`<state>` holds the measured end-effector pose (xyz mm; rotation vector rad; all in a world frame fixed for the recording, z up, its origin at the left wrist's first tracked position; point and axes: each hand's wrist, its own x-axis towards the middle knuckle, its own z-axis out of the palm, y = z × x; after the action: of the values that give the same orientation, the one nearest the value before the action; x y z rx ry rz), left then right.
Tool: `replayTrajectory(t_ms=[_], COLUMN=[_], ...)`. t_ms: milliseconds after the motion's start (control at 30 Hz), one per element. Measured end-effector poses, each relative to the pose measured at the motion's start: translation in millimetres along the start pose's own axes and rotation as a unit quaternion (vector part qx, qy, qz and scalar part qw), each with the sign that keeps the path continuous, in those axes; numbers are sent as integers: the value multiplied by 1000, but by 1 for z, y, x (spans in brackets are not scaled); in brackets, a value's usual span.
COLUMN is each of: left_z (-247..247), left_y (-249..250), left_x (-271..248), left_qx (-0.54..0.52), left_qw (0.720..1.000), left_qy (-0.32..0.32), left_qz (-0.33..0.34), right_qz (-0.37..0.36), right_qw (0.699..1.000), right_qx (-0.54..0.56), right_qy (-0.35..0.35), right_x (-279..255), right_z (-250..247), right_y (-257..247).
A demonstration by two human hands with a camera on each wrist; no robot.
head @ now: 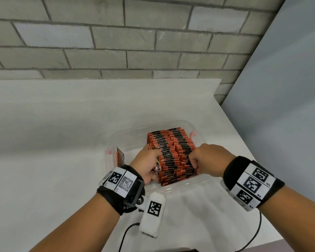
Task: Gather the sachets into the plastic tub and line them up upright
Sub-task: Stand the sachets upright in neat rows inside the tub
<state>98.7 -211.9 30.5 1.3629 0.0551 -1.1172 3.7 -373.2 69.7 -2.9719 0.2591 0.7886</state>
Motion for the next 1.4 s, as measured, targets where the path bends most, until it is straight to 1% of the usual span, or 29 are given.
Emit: replayTrajectory(t_ms=[100, 167, 233, 400, 500, 633, 733, 933, 1000, 1133, 1233, 1300, 1400], left_z=[0, 0, 0, 3, 3, 3, 3, 3, 3, 3, 1, 0, -1], left_y=[1, 1, 1, 1, 1, 0, -1, -1, -1, -1, 0, 0, -2], left_x=[0, 1, 2, 1, 0, 1, 1, 1, 0, -1, -1, -2, -1], left_qx=[1, 2, -1, -6, -4, -6, -5, -4, -5, -3, 1, -2, -4], left_qw=[1000, 1000, 1000, 1000, 1000, 1000, 1000, 1000, 1000, 1000, 1000, 1000, 1000], left_qy=[1, 6, 9, 11, 12, 15, 14, 14, 16, 15, 13, 17, 19], left_qz=[0, -1, -1, -1, 0, 3, 4, 6, 6, 6, 6, 5, 3], right_qz=[-5, -9, -10, 2, 1, -14, -31, -58, -66, -54, -38, -34, -36], right_qw=[998, 995, 997, 999, 999, 1000, 998, 989, 988, 993, 999, 999, 998], right_qx=[64, 94, 74, 24, 20, -18, -49, -133, -137, -102, -33, 8, 39], right_qy=[0, 14, 26, 26, 28, 20, 28, 30, 29, 14, 10, 16, 30], right_x=[-3, -7, -6, 3, 3, 3, 4, 1, 2, 4, 3, 3, 2], right_z=[-3, -5, -3, 5, 4, 5, 3, 1, 2, 0, -2, -2, 0], right_y=[4, 6, 7, 2, 2, -1, 0, -8, -10, -5, 3, 7, 9])
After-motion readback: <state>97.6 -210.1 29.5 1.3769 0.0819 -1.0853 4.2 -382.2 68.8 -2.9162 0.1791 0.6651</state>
